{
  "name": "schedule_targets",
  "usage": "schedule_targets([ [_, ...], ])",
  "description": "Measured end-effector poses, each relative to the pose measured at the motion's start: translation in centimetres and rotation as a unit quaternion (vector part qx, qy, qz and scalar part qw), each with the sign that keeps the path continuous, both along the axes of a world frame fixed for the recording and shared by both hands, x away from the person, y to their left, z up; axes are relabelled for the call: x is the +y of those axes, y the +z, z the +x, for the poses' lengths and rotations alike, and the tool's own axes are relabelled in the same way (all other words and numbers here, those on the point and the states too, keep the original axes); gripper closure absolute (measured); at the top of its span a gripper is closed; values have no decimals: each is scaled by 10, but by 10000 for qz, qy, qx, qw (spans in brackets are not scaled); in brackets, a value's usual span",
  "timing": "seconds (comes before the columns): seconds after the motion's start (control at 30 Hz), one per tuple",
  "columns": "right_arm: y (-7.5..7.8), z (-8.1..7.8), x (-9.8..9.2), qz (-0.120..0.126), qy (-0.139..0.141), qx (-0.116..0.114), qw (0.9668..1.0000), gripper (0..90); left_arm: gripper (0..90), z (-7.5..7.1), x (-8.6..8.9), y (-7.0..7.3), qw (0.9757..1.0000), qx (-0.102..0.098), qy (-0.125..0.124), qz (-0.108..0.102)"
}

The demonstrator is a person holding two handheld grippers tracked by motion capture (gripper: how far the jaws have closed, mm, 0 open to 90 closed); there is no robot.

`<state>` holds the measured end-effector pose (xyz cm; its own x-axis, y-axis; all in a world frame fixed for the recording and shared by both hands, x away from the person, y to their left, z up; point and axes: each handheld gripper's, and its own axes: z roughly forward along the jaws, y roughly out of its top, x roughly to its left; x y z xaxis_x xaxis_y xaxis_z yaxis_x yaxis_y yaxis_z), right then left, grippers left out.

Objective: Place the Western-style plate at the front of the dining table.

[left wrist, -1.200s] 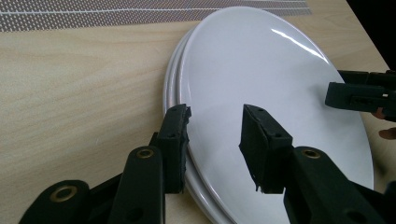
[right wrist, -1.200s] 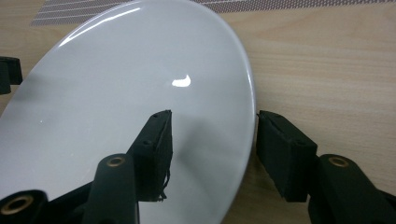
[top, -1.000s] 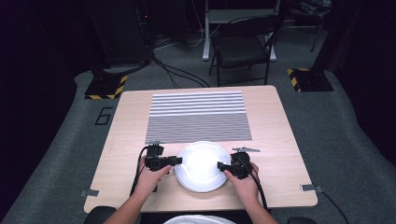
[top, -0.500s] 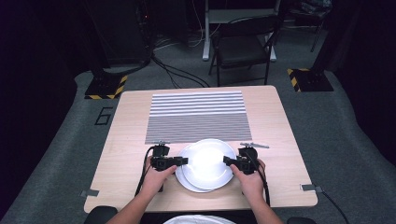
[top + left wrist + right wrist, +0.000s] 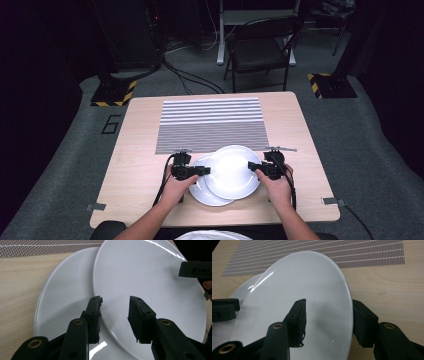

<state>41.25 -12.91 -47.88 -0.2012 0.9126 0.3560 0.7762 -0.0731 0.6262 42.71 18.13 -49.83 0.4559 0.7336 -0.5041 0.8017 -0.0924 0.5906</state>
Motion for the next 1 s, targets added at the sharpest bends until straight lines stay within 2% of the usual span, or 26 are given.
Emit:
schedule_targets([
  [0.03, 0, -1, -1, 6, -20, 51, 10000, 497, 617, 0, -1, 0, 10000, 26, -17, 6],
  [0.1, 0, -1, -3, -19, -14, 0, 10000, 499, 616, 1, -3, 0, 10000, -38, -40, 44],
  [0.3, 1, -4, -7, -141, 39, -54, 9999, 510, 617, -1, -6, -1, 9999, 17, -113, 16],
  [0.43, 6, -14, -12, -392, 39, -182, 9991, 545, 616, -2, -7, -1, 9998, -30, -155, 106],
  [0.53, 8, -24, -16, -556, 30, -205, 9982, 562, 616, -2, -7, -1, 9998, -3, -159, 71],
  [0.77, 4, -37, -23, -465, -39, -49, 9989, 567, 617, -3, -7, -1, 9999, -21, -122, 53],
  [0.83, 3, -38, -23, -404, -72, -61, 9991, 573, 618, -4, -7, -1, 9998, -55, -173, 98],
  [0.9, 3, -40, -22, -443, -67, -87, 9990, 576, 615, -5, -7, -2, 9997, -120, -166, 157],
  [1.0, 1, -40, -21, -423, -104, -41, 9990, 574, 611, -7, -8, -1, 9998, -109, -121, 146],
])
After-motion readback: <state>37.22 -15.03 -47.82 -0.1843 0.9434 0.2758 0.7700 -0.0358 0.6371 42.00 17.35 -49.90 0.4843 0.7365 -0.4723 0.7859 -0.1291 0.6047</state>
